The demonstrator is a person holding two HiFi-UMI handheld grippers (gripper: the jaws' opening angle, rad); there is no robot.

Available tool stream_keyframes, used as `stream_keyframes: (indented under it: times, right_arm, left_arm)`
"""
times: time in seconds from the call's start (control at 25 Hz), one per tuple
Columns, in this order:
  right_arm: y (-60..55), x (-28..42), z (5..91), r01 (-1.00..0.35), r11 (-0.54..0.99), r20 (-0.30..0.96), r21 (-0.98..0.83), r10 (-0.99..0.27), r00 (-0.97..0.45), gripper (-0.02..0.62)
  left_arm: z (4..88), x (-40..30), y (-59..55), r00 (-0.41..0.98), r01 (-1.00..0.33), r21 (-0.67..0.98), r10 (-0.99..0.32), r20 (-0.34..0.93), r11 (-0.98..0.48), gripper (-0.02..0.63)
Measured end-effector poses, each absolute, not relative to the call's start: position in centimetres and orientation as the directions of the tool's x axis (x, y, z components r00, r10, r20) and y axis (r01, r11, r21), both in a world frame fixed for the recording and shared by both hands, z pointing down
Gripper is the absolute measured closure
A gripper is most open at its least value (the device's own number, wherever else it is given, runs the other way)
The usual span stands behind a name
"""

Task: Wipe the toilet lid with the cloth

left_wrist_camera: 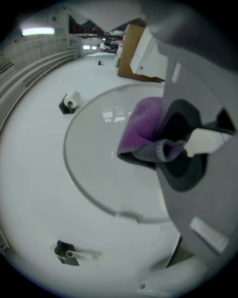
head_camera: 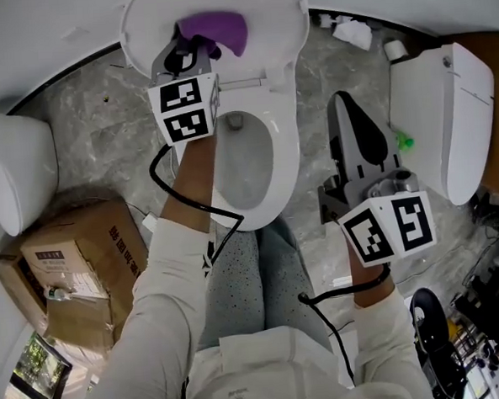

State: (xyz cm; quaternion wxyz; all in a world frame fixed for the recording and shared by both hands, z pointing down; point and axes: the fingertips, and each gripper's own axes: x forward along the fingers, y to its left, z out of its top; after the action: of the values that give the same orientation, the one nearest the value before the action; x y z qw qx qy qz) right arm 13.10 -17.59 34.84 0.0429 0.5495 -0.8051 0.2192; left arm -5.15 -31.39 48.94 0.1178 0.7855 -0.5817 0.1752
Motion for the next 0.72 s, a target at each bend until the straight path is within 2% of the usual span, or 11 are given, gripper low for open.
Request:
stream_keyframes:
  times: [0.16, 0.28, 0.44, 0.72]
  right_arm:
    - [-17.6, 11.9, 34.8, -0.896, 0.323, 0.308, -0.304, -0.857, -0.413, 0.58]
    - [-17.6, 11.6, 35.0, -0.894, 0.331, 0.309, -0.301, -0.854, -0.42, 0.58]
    - [-17.5, 12.1, 35.1, -0.9, 0.319, 0.312, -0.296, -0.859, -0.407, 0.58]
    - [-16.9, 12.4, 35.4, -0.922, 0.314, 0.333, -0.228, -0.864, -0.377, 0.58]
  left_arm:
    - [50.8, -11.9, -30.5, 0.162, -0.976, -0.062, -0.882, 0.443, -0.211, 0.549]
    - [51.9, -13.0, -30.2, 0.145, -0.974, -0.092, -0.883, 0.447, -0.207, 0.549]
    - [53.1, -9.7, -30.7, 0.187, -0.967, -0.074, -0.872, 0.453, -0.246, 0.551]
    - [55.9, 0.9, -30.9, 0.366, -0.905, -0.026, -0.808, 0.462, -0.425, 0.551]
